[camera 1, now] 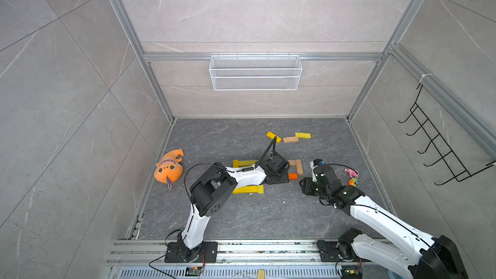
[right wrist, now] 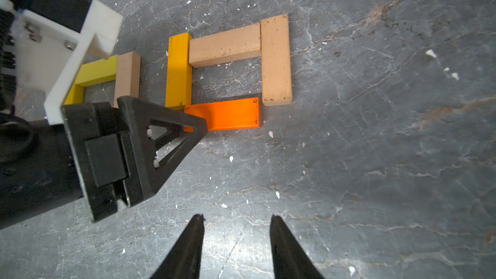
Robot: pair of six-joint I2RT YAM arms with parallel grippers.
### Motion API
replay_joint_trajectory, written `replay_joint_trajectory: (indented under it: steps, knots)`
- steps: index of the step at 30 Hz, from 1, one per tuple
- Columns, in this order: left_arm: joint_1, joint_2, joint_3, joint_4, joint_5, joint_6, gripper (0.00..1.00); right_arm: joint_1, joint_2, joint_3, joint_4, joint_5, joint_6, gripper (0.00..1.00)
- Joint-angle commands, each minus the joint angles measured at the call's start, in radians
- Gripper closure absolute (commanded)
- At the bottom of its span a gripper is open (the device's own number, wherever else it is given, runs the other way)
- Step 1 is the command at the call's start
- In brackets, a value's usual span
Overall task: Assemble the number 8 with building blocks
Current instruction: Adjust the building block at the center of the board.
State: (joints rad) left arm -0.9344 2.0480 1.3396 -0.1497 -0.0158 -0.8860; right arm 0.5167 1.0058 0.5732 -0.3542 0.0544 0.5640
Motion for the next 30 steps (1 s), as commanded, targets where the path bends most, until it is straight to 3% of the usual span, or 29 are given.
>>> replay_joint_trajectory:
  steps: [1,30]
  knots:
    - [-0.004,0.016,0.032,0.024,0.018,0.001,0.41,0.000,0.003,0.002,0.000,0.019,-0.021,0.56]
    - [-0.004,0.040,0.072,0.025,0.048,0.018,0.41,-0.002,0.027,-0.005,0.011,0.027,-0.029,0.56]
